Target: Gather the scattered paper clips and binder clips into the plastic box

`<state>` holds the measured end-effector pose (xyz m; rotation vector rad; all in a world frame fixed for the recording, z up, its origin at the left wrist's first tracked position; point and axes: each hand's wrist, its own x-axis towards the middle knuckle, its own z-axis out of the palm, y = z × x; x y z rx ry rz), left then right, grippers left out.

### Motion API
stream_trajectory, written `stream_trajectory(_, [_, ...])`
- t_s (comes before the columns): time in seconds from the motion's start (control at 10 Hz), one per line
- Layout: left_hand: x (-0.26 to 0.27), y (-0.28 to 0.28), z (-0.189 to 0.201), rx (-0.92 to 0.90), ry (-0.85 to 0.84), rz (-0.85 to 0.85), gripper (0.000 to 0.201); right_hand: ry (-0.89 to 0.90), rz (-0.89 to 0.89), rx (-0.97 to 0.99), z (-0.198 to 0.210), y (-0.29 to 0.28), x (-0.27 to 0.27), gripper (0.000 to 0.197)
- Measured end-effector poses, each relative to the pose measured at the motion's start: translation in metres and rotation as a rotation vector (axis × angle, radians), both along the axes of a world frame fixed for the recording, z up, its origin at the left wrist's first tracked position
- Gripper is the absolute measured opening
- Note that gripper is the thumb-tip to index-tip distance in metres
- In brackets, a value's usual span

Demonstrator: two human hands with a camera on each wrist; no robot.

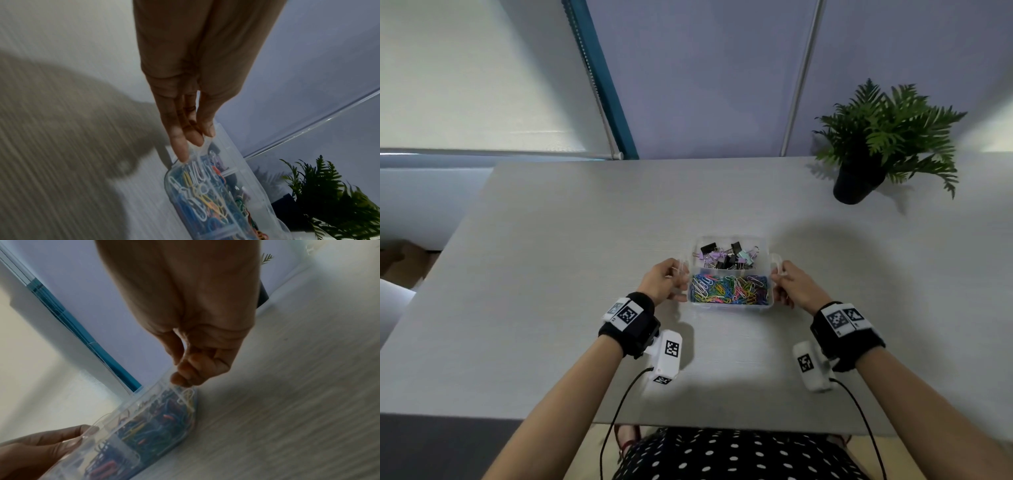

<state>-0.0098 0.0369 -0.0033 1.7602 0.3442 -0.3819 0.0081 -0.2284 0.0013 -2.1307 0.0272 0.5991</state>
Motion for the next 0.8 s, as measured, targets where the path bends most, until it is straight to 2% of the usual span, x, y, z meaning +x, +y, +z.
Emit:
stream_trajectory(0.2, [0.002, -0.002, -0.003, 0.015, -0.009, 0.008, 0.023, -0.006, 0.004, -0.012, -0.005, 0.000, 0.003, 0.012])
stream_trajectory(0.5, [0.001, 0.000, -0.003, 0.027, -0.010, 0.001, 0.022, -0.007, -0.004, 0.001, -0.009, 0.000, 0.005, 0.009])
stream_trajectory(0.7, [0.000, 0.000, 0.000, -0.001, -0.011, -0.008, 0.007, -0.030, -0.008, 0.050, -0.008, -0.003, 0.001, 0.021])
stream_trajectory(0.8, [-0.006, 0.005, -0.003, -0.028, 0.000, 0.018, 0.009, -0.043, -0.033, 0.064, -0.014, -0.011, -0.015, 0.026])
